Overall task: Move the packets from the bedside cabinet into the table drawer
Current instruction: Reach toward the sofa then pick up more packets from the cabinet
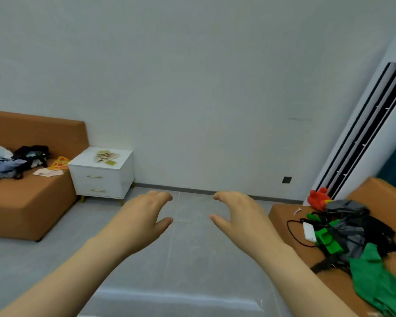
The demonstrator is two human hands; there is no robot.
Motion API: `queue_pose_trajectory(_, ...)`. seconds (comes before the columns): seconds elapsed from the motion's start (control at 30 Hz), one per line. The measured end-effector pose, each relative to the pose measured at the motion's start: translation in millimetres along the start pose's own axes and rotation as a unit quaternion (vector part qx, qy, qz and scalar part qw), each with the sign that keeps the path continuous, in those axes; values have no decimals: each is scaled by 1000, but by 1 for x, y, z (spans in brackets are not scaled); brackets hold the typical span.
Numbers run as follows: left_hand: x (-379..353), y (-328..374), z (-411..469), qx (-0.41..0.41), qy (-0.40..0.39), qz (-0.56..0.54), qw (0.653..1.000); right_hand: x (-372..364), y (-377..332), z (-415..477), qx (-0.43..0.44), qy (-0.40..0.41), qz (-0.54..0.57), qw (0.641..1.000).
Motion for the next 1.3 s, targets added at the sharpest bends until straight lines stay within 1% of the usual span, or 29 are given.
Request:
queue_pose_trajectory(0.2, -2, -66, 71, 32, -5, 8, 999, -37, -8, 104, 23, -23, 15, 999)
queue_pose_trajectory(0.5, -10, -129, 170, 85, 13, 16, 996, -75, 7, 241, 79, -35, 24, 996)
queue_pose_trajectory(0.7, -3, -167, 240, 148, 32, 39, 988, -90, 19, 344, 131, -51, 48, 989)
queue_pose_trajectory(0.87, -6, -206, 282, 200, 37, 40, 978, -110, 18, 419, 168, -68, 55, 982)
queue_pose_trajectory(1.03, -7, -268, 310, 241, 41, 32, 969, -146, -13, 486, 199, -95, 69, 973)
queue_pose_trajectory(1.3, 17, -418, 355, 264, 49, 31, 963, -212, -104, 603, 214, -109, 60, 969)
Point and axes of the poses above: each hand's wrist, its own z-axis towards the middle knuckle, its own x-axis out of the back of the hand, y = z × x, the point moved 5 cm from there along z, towards the middle knuckle, and after that the axes turned 4 degrees about -z, right-handed, at the moved point
